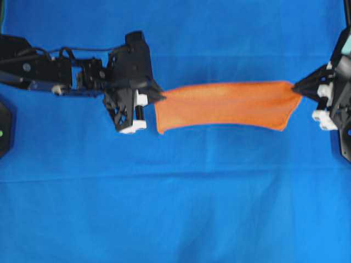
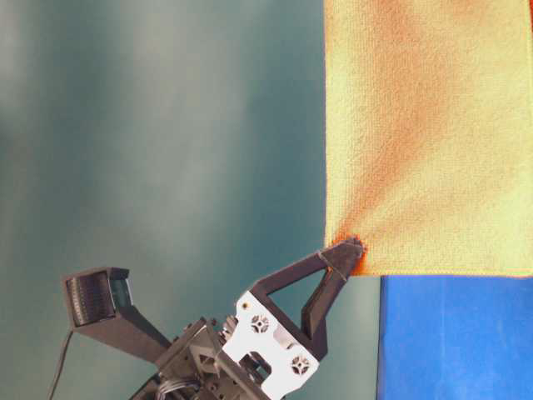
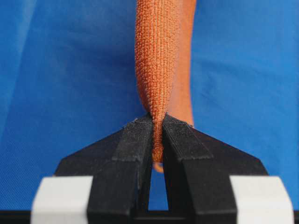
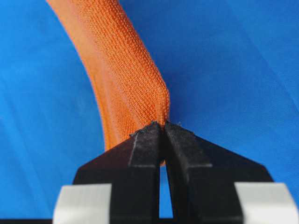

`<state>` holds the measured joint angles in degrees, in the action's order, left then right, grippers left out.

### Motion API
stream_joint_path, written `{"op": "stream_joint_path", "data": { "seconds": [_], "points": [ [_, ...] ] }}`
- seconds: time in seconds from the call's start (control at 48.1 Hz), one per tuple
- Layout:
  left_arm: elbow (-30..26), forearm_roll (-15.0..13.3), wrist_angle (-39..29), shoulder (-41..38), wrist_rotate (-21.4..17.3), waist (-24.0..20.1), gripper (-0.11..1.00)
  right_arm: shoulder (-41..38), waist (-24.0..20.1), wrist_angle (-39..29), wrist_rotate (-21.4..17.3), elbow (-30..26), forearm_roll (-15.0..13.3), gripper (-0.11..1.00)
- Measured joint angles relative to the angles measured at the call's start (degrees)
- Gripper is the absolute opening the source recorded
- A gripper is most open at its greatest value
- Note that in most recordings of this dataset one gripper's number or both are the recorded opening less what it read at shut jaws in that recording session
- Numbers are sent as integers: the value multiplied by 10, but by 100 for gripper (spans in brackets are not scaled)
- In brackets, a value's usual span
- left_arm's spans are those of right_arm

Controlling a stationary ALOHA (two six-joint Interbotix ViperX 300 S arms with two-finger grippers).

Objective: Fold the orange towel.
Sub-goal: 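Grasp the folded edge corners with both grippers and lift the strip, then swing the lifted strip to vertical, right gripper moving to the top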

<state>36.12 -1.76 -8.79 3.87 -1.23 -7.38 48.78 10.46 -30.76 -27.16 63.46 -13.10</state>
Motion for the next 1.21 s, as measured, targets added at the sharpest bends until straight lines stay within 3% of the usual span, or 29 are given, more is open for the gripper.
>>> {"op": "stream_joint_path", "data": {
  "seconds": [0.187, 0.624, 0.977, 1.206],
  "points": [
    [-1, 0, 7, 0, 1, 15, 2, -26, 11, 25, -6, -1, -16, 2],
    [-84, 0, 83, -74, -3, 113, 2, -168, 147, 140, -1, -61, -80, 2],
    [-185, 1, 91, -150, -11, 136, 2, -320, 175, 205, 0, -182, -131, 2],
    [-199, 2, 91, -158, -29, 134, 2, -382, 173, 211, 1, -241, -145, 2]
  ]
}}
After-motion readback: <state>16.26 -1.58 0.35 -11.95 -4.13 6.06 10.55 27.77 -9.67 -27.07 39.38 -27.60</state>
